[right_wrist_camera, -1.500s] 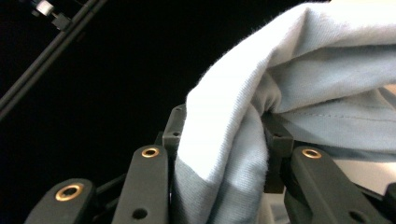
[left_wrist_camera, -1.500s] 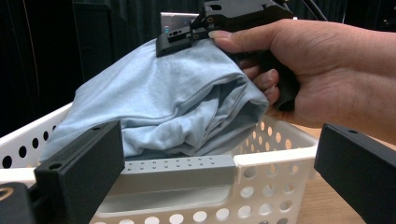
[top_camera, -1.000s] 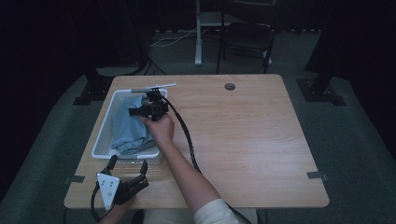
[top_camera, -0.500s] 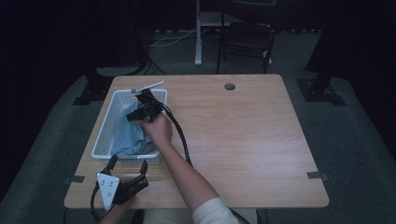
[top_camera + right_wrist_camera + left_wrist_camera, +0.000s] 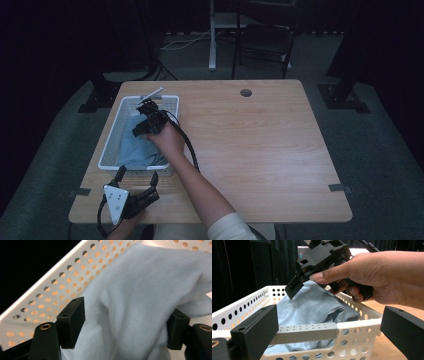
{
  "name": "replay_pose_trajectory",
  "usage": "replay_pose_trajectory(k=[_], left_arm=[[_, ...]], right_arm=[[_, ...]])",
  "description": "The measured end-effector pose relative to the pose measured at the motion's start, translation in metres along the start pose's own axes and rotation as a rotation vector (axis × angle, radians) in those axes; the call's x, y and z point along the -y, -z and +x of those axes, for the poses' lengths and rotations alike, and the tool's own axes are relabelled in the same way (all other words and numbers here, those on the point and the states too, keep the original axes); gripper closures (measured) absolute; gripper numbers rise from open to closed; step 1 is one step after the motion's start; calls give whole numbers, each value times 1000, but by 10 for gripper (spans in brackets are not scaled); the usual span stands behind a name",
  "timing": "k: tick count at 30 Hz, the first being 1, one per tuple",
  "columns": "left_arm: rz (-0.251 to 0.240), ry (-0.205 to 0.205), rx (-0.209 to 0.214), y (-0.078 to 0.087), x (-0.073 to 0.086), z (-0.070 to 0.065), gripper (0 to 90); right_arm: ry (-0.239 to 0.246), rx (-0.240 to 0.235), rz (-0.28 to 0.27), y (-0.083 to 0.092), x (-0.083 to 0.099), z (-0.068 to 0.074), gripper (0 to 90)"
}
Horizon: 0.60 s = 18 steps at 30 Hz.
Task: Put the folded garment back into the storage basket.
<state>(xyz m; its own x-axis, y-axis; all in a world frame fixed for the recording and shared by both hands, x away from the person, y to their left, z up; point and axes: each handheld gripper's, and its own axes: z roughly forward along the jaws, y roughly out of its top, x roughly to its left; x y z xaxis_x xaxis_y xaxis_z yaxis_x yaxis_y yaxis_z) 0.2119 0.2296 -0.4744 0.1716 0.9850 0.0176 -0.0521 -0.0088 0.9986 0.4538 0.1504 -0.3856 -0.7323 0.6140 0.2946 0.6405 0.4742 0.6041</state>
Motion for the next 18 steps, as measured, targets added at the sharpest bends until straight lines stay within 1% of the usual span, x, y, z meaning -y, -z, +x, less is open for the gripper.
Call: replay_pose_trajectory(k=[2, 4, 5, 6, 8, 9, 11, 12, 14, 15, 18], left_arm=[[0, 0, 0, 0, 0, 0, 30], [0, 0, 0, 0, 0, 0, 30], [-1, 1, 0, 0, 0, 0, 30], [-1, 1, 0, 0, 0, 0, 30], [-1, 0, 0, 0, 0, 0, 30], [0, 0, 0, 0, 0, 0, 30], [0, 0, 0, 0, 0, 0, 30], [0, 0, 0, 0, 0, 0, 30], [0, 0, 0, 0, 0, 0, 30], [0, 0, 0, 0, 0, 0, 30], [0, 0, 0, 0, 0, 0, 30]], right_arm=[[4, 4, 3, 0, 0, 1, 278], [14, 8, 7, -1, 0, 2, 251], [18, 10, 18, -2, 0, 2, 237], [24, 9, 30, -2, 0, 3, 195], [50, 2, 40, -3, 0, 4, 179], [57, 9, 39, -3, 0, 5, 126], [60, 33, 30, -3, 0, 7, 117], [73, 35, 39, -3, 1, 8, 99], [78, 36, 46, -4, 1, 8, 53], [85, 25, 46, -4, 1, 9, 35], [98, 34, 43, -3, 1, 10, 34]])
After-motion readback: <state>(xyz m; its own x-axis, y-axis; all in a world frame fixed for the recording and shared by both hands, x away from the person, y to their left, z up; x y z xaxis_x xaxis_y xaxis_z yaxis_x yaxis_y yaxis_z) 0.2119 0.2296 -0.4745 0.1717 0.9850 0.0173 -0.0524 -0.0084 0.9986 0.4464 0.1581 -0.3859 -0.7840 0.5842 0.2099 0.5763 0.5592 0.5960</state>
